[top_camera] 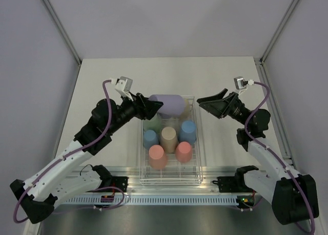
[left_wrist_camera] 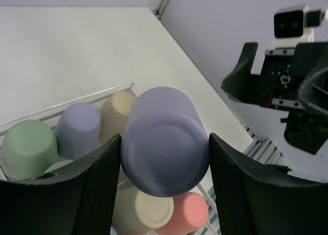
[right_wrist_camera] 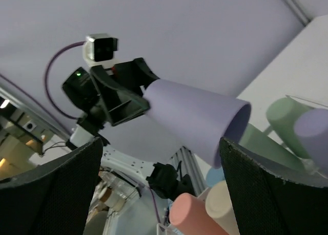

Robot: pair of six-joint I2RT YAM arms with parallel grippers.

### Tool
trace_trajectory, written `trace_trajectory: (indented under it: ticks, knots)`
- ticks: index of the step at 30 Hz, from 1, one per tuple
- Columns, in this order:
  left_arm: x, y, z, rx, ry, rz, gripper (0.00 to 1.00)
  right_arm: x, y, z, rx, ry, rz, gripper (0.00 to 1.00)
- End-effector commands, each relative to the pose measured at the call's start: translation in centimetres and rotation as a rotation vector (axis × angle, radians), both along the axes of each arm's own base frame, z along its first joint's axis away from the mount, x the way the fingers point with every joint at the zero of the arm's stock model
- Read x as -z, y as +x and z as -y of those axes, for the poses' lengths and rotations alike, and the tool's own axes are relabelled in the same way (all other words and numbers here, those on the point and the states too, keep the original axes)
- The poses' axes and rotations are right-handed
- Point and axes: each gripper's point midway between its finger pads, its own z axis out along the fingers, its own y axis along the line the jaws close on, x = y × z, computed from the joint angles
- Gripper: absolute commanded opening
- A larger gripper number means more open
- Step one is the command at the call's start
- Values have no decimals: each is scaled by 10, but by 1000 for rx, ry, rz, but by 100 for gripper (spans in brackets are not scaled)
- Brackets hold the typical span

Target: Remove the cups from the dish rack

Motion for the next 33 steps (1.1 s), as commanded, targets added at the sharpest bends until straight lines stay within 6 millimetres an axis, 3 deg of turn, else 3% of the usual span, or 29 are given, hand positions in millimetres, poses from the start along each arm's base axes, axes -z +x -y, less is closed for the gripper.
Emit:
trace_trajectory:
  ticks: [1, 2, 3, 6, 10, 26, 32, 33]
  knots:
    - [-57, 2, -15, -4, -270, 98, 2, -37, -45, 2, -172, 151, 141, 98]
    - [-48, -1, -12, 36, -280, 86, 2, -34, -47, 2, -191, 165, 131, 98]
    - [-55, -2, -13, 47, -326, 95, 2, -38, -55, 3, -212, 185, 179, 97]
    - [-61, -8, -16, 90, -391, 129, 2, -26, -53, 2, -251, 211, 130, 96]
    - [-56, -11, -11, 175, -434, 83, 2, -24, -51, 2, -232, 199, 146, 96]
    - [-15, 2, 12, 225, -421, -78, 2, -37, -40, -7, -239, 219, 186, 93]
    - [-1, 4, 19, 243, -416, -130, 2, -51, -45, -22, -283, 247, 232, 80]
    - [0, 3, 20, 245, -417, -129, 2, -52, -43, -23, -280, 253, 230, 73]
